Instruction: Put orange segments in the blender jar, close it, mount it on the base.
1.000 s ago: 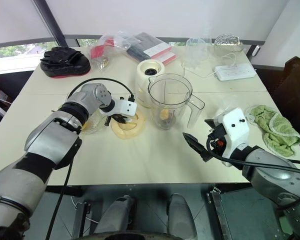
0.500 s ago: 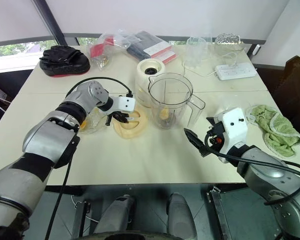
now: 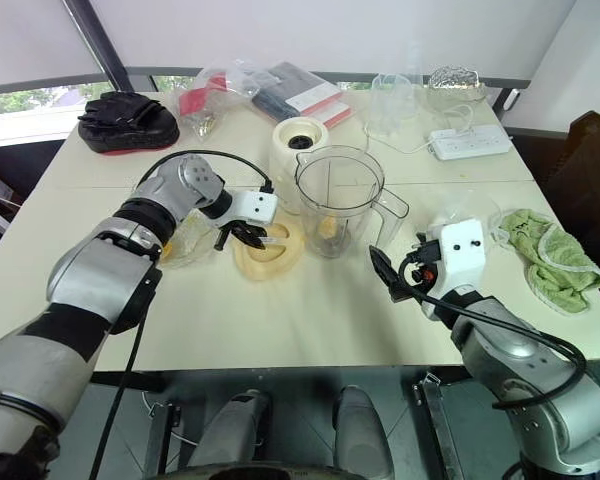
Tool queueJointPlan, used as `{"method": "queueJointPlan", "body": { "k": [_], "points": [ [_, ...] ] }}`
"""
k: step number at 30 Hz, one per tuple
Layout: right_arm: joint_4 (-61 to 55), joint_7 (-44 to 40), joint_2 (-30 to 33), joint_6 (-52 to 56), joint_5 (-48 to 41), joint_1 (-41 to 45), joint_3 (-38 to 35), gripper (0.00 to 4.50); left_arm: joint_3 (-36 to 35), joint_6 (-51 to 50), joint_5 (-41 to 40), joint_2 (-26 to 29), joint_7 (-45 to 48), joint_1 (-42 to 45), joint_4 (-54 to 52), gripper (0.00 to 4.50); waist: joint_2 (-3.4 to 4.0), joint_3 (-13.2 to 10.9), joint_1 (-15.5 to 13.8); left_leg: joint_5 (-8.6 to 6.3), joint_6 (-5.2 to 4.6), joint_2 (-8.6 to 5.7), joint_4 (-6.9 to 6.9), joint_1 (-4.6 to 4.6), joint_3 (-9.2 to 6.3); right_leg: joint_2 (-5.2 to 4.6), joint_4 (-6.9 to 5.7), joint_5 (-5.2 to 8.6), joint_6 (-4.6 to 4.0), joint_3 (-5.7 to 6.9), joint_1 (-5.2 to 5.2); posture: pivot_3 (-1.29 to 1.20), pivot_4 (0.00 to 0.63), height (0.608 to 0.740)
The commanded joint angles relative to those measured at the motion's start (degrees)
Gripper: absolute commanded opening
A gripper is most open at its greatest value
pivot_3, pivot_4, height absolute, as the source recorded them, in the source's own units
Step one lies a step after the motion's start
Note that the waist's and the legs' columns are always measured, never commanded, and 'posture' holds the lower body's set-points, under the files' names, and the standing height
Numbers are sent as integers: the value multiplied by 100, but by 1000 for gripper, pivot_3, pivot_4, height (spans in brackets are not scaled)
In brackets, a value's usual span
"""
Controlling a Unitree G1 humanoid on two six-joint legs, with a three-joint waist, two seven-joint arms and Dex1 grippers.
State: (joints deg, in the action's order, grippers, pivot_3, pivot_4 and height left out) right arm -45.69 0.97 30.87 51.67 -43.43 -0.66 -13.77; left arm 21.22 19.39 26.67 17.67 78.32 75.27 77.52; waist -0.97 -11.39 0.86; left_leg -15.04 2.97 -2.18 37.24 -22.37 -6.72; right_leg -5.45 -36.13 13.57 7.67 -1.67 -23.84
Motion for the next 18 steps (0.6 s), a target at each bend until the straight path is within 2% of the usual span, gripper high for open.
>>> {"method": "queueJointPlan", "body": {
  "k": [1, 12, 18],
  "points": [
    [-52, 286, -361, -119, 208, 182, 124, 4500, -238, 240, -359, 203, 494, 161, -256, 267, 1, 0, 7, 0, 0, 0, 0, -1, 0, 0, -1, 0, 0, 0, -3, 0, 150, 740],
    [594, 839, -1185, -344, 1451, 759, 756, 4500, -515, 318, -887, 593, 940, -8, -581, 267, 1, 1, 9, 0, 0, 0, 0, -4, 0, 0, -6, 0, -1, 0, -8, 0, 150, 740],
    [1289, 870, -1281, -655, 2210, 1016, 817, 4500, -602, 257, -1165, 769, 1386, -33, -879, 267, 3, 1, 18, 0, 0, -1, -3, -4, 0, 0, -10, -1, -1, 0, -13, 0, 150, 740]
  ]
}}
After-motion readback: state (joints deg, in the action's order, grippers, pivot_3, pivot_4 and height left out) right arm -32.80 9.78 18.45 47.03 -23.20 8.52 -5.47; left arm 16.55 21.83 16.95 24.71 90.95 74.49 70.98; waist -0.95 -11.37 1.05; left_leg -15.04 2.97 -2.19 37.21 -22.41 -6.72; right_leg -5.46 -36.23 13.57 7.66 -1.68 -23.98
